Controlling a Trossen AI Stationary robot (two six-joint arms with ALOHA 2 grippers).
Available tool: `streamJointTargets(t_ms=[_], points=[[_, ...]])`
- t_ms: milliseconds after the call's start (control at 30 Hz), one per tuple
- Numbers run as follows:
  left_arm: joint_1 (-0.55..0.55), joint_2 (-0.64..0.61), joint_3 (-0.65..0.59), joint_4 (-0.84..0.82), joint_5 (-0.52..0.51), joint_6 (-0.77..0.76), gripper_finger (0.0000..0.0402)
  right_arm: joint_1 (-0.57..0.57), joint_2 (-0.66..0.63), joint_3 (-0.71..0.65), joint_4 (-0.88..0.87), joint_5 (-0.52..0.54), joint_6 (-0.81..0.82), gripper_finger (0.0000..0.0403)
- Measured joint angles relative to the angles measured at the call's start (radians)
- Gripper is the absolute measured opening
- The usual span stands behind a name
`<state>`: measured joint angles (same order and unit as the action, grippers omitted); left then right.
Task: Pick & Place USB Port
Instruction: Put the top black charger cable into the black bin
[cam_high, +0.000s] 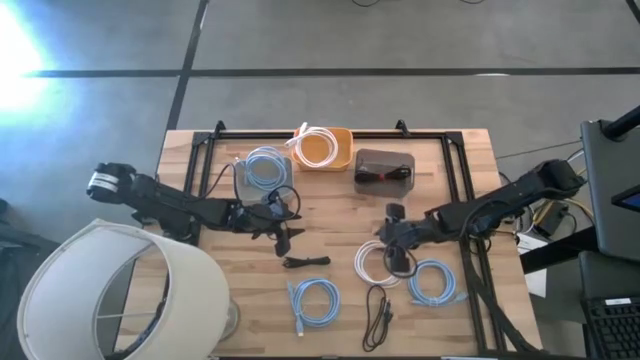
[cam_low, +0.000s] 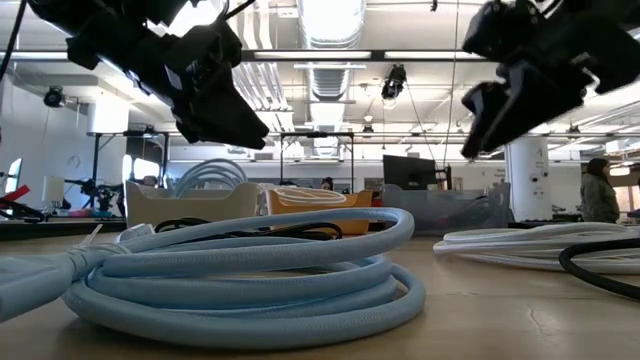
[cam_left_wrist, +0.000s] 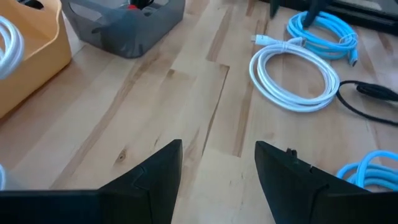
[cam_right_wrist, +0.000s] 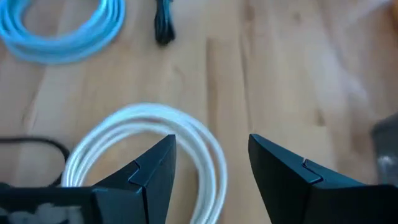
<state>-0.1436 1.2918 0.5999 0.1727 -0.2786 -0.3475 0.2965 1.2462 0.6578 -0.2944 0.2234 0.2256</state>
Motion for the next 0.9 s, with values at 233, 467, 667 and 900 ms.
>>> streamJointTargets(t_ms=[233, 467, 667, 900], points=[[-0.020, 0.057, 0.000, 0.045, 0.058, -0.053, 0.0206, 0.012, 0.109, 0.008, 0.047, 0.001, -0.027, 0.0199], [-0.108, 0.186, 0.012, 0.099, 0.132, -0.051, 0.0206, 0.011, 0.174, 0.062, 0.048, 0.003, -0.110, 0.0199], [-0.165, 0.248, 0.021, 0.058, 0.168, -0.093, 0.0206, 0.011, 0.176, 0.073, 0.043, 0.006, -0.129, 0.0199], [-0.183, 0.260, 0.021, -0.087, 0.113, -0.105, 0.0206, 0.011, 0.164, 0.071, 0.046, 0.008, -0.129, 0.0199]])
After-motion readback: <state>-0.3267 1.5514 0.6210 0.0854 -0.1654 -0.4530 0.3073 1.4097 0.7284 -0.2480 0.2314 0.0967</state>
